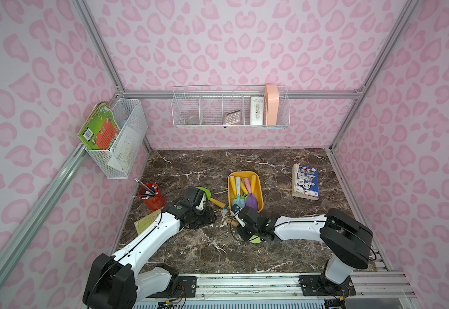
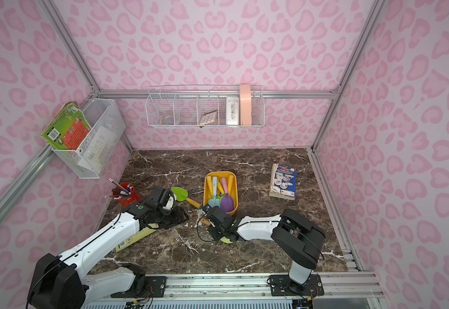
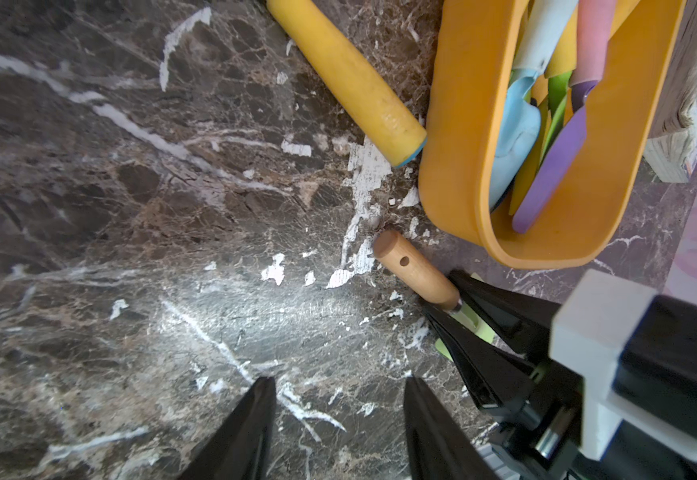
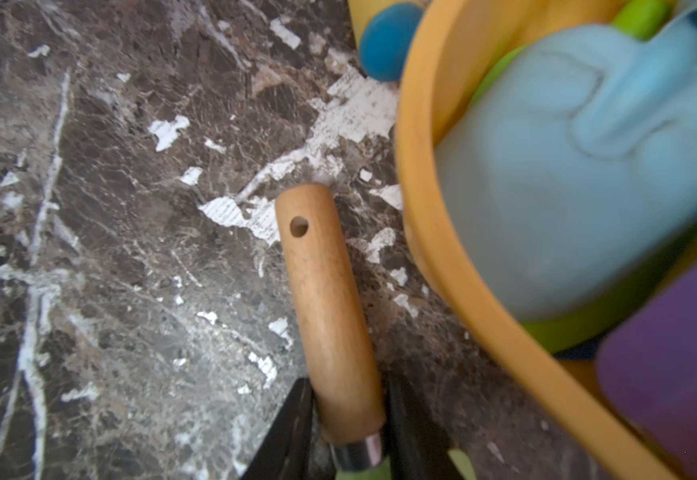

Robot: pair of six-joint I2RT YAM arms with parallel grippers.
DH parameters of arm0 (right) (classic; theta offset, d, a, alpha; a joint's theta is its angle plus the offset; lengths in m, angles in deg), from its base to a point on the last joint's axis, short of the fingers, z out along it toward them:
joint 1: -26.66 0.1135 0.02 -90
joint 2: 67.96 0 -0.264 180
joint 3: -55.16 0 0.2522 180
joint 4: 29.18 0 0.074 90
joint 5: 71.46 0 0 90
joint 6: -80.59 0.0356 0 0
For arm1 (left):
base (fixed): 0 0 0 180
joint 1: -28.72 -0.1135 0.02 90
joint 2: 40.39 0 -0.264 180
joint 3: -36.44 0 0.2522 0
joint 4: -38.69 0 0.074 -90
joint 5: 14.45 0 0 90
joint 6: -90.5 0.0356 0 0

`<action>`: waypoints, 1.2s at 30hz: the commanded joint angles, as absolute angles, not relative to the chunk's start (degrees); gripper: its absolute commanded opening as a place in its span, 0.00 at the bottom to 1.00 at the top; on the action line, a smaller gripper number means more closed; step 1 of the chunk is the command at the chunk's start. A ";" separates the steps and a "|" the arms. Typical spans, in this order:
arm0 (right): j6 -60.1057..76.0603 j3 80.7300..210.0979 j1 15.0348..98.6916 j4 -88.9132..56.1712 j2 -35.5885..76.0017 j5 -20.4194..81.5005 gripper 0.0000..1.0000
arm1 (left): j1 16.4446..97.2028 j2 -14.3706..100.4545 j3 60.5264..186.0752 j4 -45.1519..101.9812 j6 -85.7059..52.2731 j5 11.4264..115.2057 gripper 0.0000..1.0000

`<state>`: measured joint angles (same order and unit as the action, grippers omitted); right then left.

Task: Put the shovel into the storage box
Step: Pick up the shovel from the center of the board.

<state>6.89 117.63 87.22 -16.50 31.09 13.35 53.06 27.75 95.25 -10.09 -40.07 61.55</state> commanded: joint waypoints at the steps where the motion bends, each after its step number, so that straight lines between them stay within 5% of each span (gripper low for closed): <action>1: 6.86 118.23 87.65 -14.37 31.45 13.09 0.27 | 52.98 27.64 95.37 -10.56 -40.54 61.98 0.55; 13: 5.58 121.17 89.48 -12.10 31.23 13.25 0.07 | 52.98 27.64 95.90 -10.82 -40.37 62.25 0.55; 36: 13.52 129.96 81.56 -7.89 21.76 21.92 0.05 | 51.77 20.02 100.38 -16.43 -40.63 66.38 0.57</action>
<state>10.58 128.63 82.95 -8.94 22.17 20.00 51.84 19.64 100.00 -15.75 -41.28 66.40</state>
